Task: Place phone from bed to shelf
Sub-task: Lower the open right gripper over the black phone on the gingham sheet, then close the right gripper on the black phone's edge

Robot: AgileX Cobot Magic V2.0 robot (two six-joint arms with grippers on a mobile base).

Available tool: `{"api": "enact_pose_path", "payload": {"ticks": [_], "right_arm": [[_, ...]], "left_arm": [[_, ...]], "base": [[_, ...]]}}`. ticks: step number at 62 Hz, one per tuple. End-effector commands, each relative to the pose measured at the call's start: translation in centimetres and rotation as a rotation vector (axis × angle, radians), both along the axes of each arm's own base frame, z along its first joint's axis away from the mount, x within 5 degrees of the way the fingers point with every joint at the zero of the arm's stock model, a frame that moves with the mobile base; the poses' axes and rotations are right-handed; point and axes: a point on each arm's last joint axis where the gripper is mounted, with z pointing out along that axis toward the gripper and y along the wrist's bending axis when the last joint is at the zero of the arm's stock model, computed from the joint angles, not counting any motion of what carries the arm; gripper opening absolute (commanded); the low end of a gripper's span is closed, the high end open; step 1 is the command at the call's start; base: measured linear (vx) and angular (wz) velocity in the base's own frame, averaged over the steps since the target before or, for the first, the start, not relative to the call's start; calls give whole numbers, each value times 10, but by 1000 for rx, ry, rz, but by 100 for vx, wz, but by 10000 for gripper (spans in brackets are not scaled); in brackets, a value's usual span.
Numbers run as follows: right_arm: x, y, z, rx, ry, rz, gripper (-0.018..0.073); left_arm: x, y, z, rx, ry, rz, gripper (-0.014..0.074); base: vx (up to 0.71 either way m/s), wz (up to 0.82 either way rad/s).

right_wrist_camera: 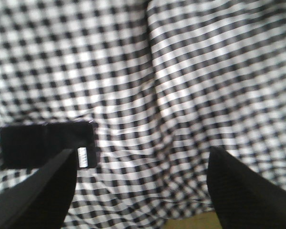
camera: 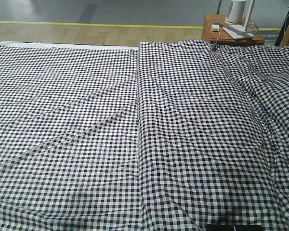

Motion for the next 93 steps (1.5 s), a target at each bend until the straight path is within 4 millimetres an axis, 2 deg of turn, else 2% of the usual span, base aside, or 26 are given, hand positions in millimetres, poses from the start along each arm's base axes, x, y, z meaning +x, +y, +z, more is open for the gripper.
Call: {"api": "enact_pose_path", "payload": {"ticks": [1, 32, 46, 69, 79, 87, 93], "right_arm": [[6, -1, 4, 30, -38, 46, 531], [7, 19, -85, 353, 54, 204, 529], [3, 33, -116, 519, 60, 245, 529], [-5, 39, -142, 584, 110, 253, 529], [-14, 27, -149, 603, 106, 198, 529], [-20, 12, -148, 632, 34, 128, 529], [-20, 9, -145, 669, -19, 108, 529]], "left_arm": [[1, 0, 6, -9, -71, 5, 1], [1, 0, 6, -9, -71, 5, 1], [1, 0, 6, -9, -71, 5, 1], [1, 0, 6, -9, -71, 5, 1], [1, 0, 6, -9, -71, 5, 1], [1, 0, 6, -9, -71, 5, 1], [1, 0, 6, -9, -71, 5, 1]], "base": [[0, 0], [0, 0], [0, 0], [0, 0], [0, 0], [0, 0], [0, 0]]}}
